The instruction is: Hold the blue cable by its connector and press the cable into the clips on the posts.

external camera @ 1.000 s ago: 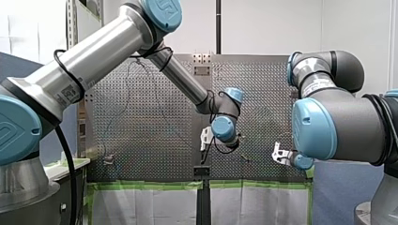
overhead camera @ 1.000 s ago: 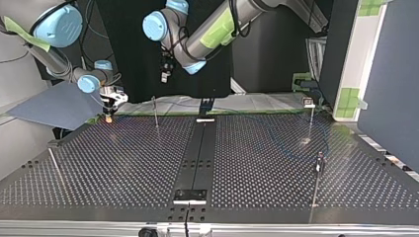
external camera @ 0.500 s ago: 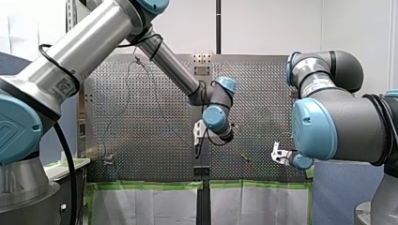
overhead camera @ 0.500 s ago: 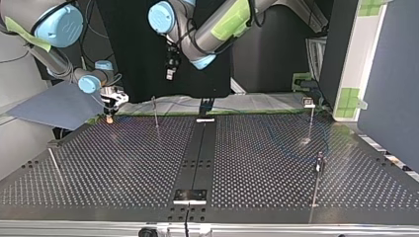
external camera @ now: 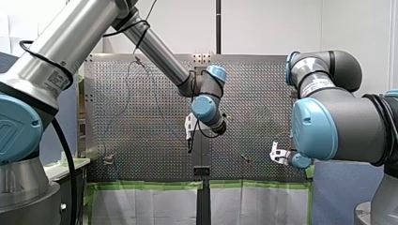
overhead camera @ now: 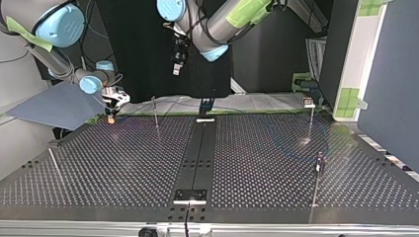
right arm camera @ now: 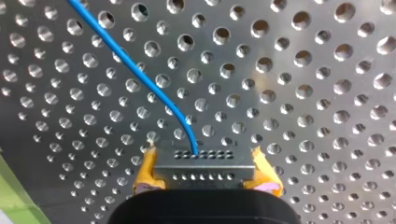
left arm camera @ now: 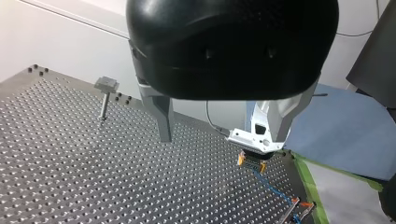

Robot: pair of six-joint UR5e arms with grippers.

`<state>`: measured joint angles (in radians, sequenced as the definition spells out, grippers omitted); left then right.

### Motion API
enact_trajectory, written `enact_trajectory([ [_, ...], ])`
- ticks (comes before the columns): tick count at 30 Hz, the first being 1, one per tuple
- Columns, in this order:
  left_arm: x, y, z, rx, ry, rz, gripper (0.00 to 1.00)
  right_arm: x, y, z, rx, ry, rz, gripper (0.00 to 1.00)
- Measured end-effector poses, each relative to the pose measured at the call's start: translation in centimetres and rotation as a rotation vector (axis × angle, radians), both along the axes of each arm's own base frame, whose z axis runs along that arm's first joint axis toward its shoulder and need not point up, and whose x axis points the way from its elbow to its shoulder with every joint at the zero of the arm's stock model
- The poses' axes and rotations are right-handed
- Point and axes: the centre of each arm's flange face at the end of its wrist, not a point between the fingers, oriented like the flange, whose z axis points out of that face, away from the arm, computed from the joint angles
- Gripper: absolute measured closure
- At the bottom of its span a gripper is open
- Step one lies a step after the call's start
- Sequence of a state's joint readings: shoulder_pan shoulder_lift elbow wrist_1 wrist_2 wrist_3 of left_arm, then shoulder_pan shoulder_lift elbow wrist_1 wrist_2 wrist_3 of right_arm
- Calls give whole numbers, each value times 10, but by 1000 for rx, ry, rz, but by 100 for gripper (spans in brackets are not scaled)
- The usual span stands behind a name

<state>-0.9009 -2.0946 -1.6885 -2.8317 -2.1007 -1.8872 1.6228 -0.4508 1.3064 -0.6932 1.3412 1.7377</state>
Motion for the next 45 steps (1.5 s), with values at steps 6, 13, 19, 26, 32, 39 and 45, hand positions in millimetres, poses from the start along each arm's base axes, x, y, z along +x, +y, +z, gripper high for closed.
enact_trajectory([
  [6, -12, 16, 11, -7, 1, 2, 0, 1, 0, 1, 4, 1, 0, 100],
  [13, -24, 31, 22, -45, 0, 4, 0, 2, 1, 1, 7, 4, 3, 100],
  [19, -34, 43, 31, -85, 0, -1, 0, 3, 2, 1, 9, 6, 5, 100],
  [26, -39, 55, 40, -171, -2, -19, 0, 4, 2, 1, 10, 7, 7, 100],
  [32, -45, 67, 50, -260, -13, -17, 0, 6, 3, 1, 10, 11, 11, 100],
  [39, -55, 82, 60, -332, -43, -11, 0, 10, 3, 9, 6, 19, 17, 100],
  [45, -64, 93, 67, -364, -72, -14, 0, 15, 9, 28, 1, 46, 23, 100],
])
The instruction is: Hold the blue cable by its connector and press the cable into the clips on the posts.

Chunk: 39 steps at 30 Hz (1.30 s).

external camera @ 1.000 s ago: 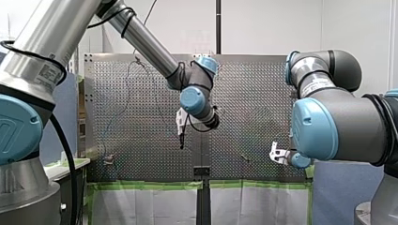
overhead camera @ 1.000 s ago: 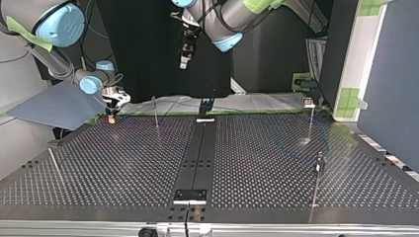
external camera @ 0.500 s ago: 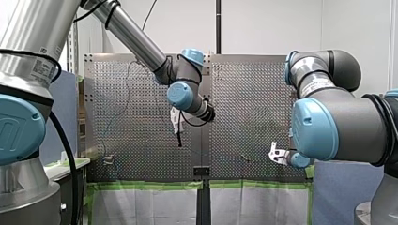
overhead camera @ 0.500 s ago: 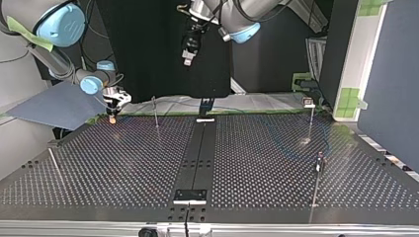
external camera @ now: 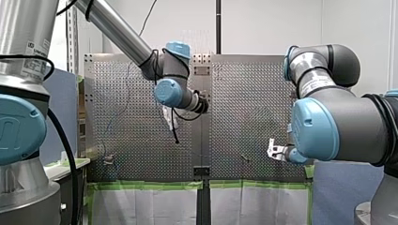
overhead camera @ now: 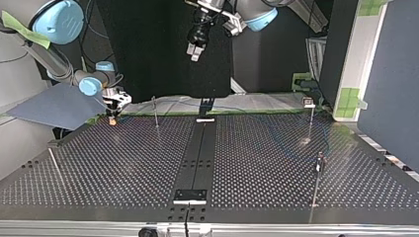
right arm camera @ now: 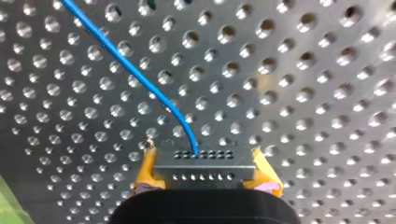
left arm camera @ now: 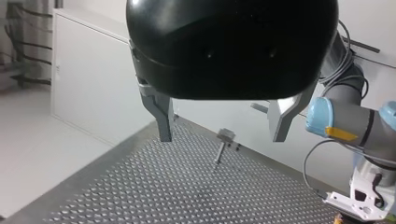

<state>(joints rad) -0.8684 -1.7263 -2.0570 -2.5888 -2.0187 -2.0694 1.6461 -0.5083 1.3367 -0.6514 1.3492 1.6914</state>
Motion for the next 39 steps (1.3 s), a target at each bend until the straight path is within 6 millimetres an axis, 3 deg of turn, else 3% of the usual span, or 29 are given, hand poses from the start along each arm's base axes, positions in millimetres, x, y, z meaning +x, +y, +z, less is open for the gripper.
enact_trajectory([
  [24, -53, 66, 9, -43, -39, 1, 0, 34, 59, 73, -28, 13, -6, 100],
  [39, -86, 100, -4, -2, -40, -41, 0, 37, 62, 154, -79, -65, -32, 100],
])
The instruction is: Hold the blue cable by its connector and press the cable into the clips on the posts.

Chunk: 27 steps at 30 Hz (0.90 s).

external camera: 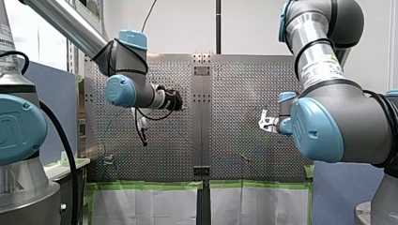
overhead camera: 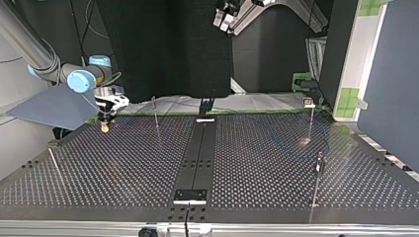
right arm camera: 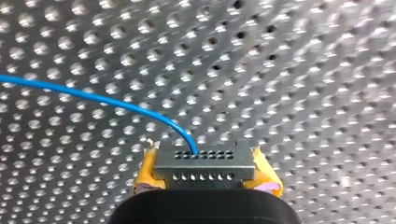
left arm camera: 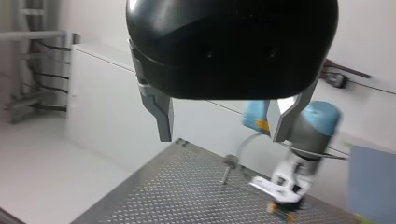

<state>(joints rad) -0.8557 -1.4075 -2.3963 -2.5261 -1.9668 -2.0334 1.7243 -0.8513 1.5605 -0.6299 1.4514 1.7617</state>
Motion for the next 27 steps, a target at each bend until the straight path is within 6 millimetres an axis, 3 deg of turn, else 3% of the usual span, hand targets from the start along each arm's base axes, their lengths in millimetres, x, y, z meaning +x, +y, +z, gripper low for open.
enact_trajectory([
  [7, -2, 3, -12, 47, 8, -3, 0, 4, 4, 15, -15, 12, 7, 100],
  [27, -2, 4, -13, 51, 9, -3, 0, 4, 4, 16, -15, 13, 8, 100],
])
